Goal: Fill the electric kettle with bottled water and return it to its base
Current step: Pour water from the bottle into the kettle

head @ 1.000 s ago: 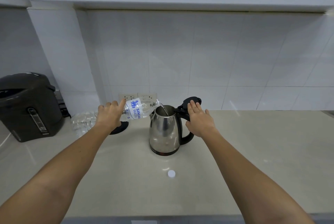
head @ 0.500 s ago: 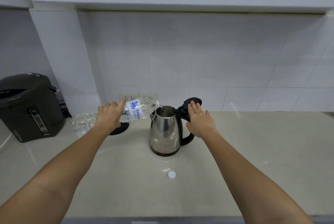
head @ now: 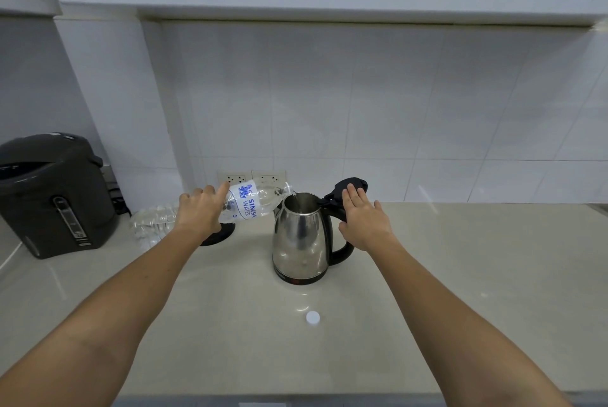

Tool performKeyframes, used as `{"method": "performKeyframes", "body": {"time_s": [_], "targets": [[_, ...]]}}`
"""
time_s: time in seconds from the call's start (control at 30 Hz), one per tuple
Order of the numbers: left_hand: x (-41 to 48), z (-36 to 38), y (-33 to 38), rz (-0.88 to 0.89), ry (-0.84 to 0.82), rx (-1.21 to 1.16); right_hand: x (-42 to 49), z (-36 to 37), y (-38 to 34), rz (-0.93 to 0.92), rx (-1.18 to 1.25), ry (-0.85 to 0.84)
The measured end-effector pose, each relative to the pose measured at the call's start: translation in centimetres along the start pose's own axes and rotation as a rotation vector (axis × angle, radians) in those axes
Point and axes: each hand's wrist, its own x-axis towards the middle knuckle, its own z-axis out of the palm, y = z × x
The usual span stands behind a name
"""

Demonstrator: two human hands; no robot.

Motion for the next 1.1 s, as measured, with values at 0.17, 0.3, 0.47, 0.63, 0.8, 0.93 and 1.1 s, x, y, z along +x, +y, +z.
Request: {"method": "performKeyframes", "body": {"time_s": [0.17,0.3,0.47,0.63,0.8,0.93,1.1], "targets": [[-0.2,0.0,0.3,-0.023,-0.006,-0.076,0.0,0.1,0.0,0.002,0.006,-0.002],[-0.3,0.1,0.7,-0.033,-0.011,-0.151,0.0,0.1,-0.1,0.004,0.007,0.005],[-1.0,0.6,1.3,-0.089,0.004,-0.341,0.0,0.3,-0.2,0.013,0.007,0.019],[-2.5,1.8,1.6,-0.200,0.073,-0.670,0.2,0.7,-0.5,0.021,-0.013,0.033],[-4.0,3.5,3.0,-0.407,0.150,-1.129,0.3,1.4,-0.8,0.038,-0.035,0.052],[-5.4,4.9,4.5,-0.578,0.205,-1.368,0.2,2.1,-1.3,0.056,-0.049,0.071],[-7.3,5.9,6.1,-0.615,0.209,-1.469,0.3,2.9,-1.8,0.073,-0.055,0.094]]}}
